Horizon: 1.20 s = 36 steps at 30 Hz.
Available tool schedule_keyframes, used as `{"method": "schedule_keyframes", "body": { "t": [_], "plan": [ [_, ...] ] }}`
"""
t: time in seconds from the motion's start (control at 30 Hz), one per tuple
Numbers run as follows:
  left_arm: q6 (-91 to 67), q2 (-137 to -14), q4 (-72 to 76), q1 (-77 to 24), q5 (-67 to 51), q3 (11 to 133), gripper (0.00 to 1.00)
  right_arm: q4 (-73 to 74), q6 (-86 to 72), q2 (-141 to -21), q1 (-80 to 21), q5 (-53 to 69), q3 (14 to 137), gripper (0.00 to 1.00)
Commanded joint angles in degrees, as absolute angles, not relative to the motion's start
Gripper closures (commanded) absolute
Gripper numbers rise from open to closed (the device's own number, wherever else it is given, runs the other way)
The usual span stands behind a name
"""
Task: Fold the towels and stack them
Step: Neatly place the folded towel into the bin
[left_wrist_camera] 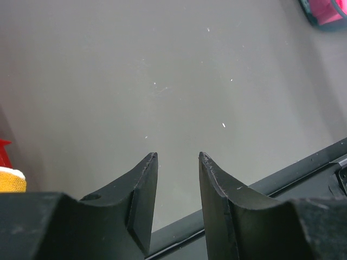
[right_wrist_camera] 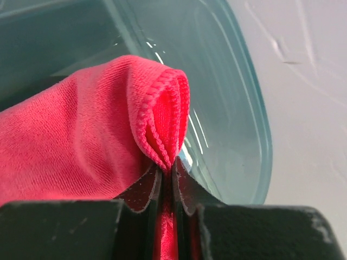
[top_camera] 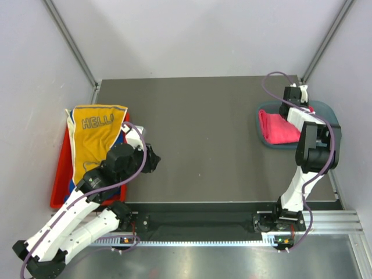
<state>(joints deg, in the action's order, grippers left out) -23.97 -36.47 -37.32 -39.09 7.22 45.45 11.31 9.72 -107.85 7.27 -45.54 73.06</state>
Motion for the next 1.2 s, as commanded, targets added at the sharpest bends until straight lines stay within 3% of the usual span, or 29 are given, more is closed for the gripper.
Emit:
{"method": "schedule_keyframes", "body": {
  "t": [0.0,0.67,0.77,0.8,0.87,0.9,0.97,1.0,1.17],
  "plan": [
    [-24.3,-36.0,-35.8,-39.5,8.4,45.4,0.59,7.5,11.2,-109.4,8.5,-46.9,76.0,1.00],
    [-24.5,-35.9,-35.8,-39.8,9.0,45.4,0.58,9.8,8.8,-109.7,12.7,-45.1,77.9,1.00],
    [-24.4,-36.0,-35.8,-39.9,8.7,45.4,0.58,11.4,7.2,-109.8,12.9,-44.0,78.5,0.81],
    [-24.4,-36.0,-35.8,-39.9,8.7,45.4,0.58,11.7,6.7,-109.6,12.8,-43.9,78.5,0.67],
    [-24.4,-35.9,-35.8,-40.0,8.8,45.4,0.58,12.4,5.5,-109.0,13.0,-44.1,78.5,0.56],
    [-24.5,-35.9,-35.8,-40.1,8.9,45.4,0.58,13.0,4.8,-108.7,13.0,-44.0,79.0,0.46],
    [-24.5,-35.8,-35.8,-40.0,8.9,45.4,0.57,14.6,3.2,-108.0,13.1,-43.9,79.4,0.41],
    [-24.5,-35.7,-35.8,-40.1,8.8,45.4,0.57,15.5,2.5,-108.1,13.2,-43.9,80.1,0.31],
    [-24.6,-35.6,-35.9,-40.1,9.3,45.4,0.57,22.7,-5.2,-105.9,13.3,-43.6,83.7,0.28]
  ]
}}
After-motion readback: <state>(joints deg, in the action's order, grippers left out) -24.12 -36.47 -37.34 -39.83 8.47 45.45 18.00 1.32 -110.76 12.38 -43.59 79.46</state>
